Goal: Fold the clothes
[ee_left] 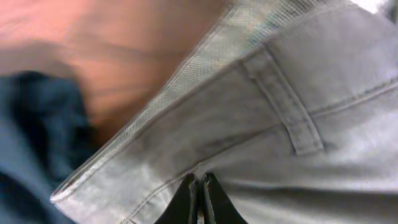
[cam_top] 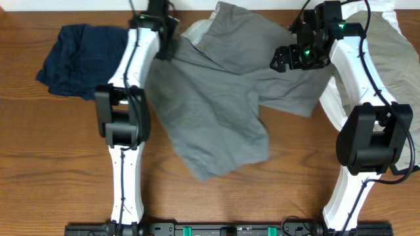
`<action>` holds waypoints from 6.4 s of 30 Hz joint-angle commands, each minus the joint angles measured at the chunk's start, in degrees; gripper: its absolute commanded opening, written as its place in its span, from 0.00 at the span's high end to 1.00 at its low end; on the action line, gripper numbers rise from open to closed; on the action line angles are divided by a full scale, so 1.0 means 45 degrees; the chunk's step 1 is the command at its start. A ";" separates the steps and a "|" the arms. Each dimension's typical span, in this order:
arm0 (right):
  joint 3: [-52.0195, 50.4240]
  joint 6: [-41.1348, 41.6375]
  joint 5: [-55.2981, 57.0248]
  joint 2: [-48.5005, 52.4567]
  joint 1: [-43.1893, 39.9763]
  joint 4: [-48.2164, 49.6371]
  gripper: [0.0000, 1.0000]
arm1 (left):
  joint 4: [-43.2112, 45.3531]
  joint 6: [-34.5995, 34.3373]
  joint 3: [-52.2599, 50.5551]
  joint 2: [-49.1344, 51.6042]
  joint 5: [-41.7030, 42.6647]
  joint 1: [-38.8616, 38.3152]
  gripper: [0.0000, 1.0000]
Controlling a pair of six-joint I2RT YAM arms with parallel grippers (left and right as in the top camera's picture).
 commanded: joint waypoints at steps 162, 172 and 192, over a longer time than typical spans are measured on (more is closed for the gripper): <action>0.1807 0.7601 0.3978 -0.1078 0.4231 -0.6970 0.01 | -0.7363 -0.3177 -0.0083 -0.3283 0.2472 0.2443 0.94; -0.3594 0.9054 0.4721 -0.2701 0.4537 -0.3410 0.01 | -0.7082 -0.3172 -0.0083 -0.3283 0.2147 0.2599 0.94; -0.8102 0.5872 0.3181 -0.2778 0.2336 0.2453 0.48 | -0.7023 -0.3177 -0.0083 -0.3283 0.2152 0.2594 0.94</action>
